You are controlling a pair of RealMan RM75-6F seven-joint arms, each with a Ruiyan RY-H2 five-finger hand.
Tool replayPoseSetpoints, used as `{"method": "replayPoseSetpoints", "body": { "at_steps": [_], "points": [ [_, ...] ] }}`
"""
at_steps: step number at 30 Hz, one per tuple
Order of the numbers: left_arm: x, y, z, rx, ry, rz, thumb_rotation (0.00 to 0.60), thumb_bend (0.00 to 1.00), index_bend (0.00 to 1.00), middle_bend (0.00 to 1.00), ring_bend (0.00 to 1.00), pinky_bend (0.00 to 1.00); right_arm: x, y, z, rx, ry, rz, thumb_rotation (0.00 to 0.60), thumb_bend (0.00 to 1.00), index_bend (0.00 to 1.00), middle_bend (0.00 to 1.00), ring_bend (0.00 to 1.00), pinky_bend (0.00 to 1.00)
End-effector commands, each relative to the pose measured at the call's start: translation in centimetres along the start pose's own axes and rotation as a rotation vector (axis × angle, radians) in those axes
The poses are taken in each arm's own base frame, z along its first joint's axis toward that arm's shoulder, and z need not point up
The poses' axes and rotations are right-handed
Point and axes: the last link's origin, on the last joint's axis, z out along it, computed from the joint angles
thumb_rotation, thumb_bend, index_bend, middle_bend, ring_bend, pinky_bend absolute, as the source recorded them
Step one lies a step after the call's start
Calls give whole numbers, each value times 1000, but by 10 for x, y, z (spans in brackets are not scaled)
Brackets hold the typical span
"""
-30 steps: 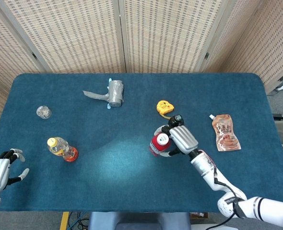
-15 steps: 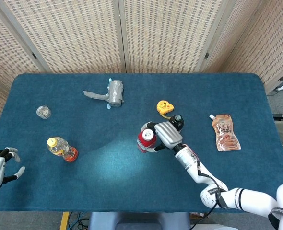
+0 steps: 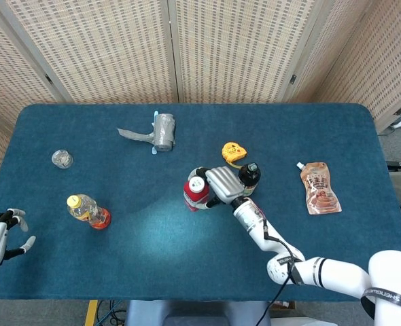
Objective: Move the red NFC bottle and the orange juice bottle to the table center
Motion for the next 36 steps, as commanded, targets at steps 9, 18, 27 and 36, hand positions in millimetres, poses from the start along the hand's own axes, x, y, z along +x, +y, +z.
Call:
{"method": "replayPoseSetpoints", "body": {
  "at_steps": [9,18,27,36],
  "points": [
    [-3,0,0,-9,-16,-1,600,213,578,331,324,450,-5,-1,23,-30,-1,-11,600,70,424,524,510,596],
    [-4,1,2,-16,-22,-6,600,213,578,332,324,451,-8,5,32,-56,1,-24,600,70,424,524,510,596],
    [-2,2,3,-10,-21,-10,600,213,578,332,325,451,-12,6,36,-61,-7,-26,600,69,422,505,510,596],
    [-4,2,1,-14,-26,4,600,213,577,332,325,451,-4,5,33,-50,10,-41,600,2,138,244,406,596]
  ]
}}
